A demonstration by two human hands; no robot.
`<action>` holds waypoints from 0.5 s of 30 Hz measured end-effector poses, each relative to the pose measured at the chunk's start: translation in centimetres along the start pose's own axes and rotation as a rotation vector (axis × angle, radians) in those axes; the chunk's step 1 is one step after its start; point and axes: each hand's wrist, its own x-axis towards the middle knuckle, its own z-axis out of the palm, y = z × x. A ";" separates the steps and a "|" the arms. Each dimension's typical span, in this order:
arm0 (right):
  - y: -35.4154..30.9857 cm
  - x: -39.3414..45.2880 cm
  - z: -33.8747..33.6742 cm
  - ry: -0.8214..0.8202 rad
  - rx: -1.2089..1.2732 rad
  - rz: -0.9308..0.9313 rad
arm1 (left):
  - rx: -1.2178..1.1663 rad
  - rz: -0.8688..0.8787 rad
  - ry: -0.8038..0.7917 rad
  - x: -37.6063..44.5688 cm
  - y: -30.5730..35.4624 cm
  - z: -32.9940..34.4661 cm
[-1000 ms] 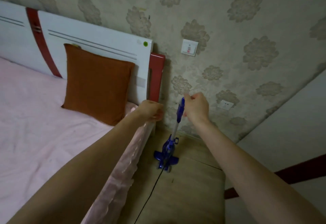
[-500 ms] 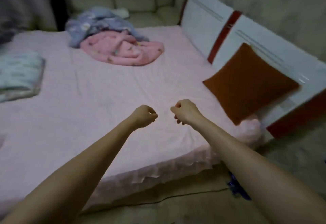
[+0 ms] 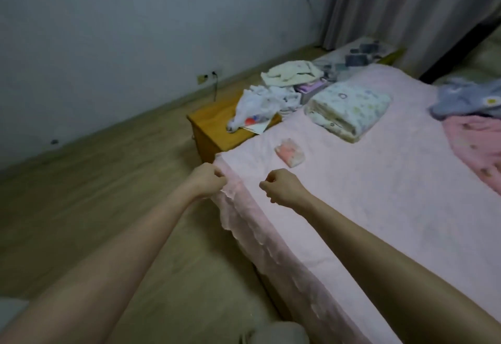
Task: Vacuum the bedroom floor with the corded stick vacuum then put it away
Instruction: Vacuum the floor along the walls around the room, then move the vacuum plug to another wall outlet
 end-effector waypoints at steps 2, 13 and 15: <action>-3.5 3.7 2.5 -0.096 -0.040 -0.067 | -0.051 -0.054 0.037 1.8 -3.5 -3.2; -20.0 27.5 9.5 -0.332 -0.162 -0.221 | -0.111 -0.253 0.140 18.5 -16.1 -19.4; -23.4 31.4 10.2 -0.343 -0.179 -0.241 | -0.127 -0.280 0.156 21.2 -17.8 -22.4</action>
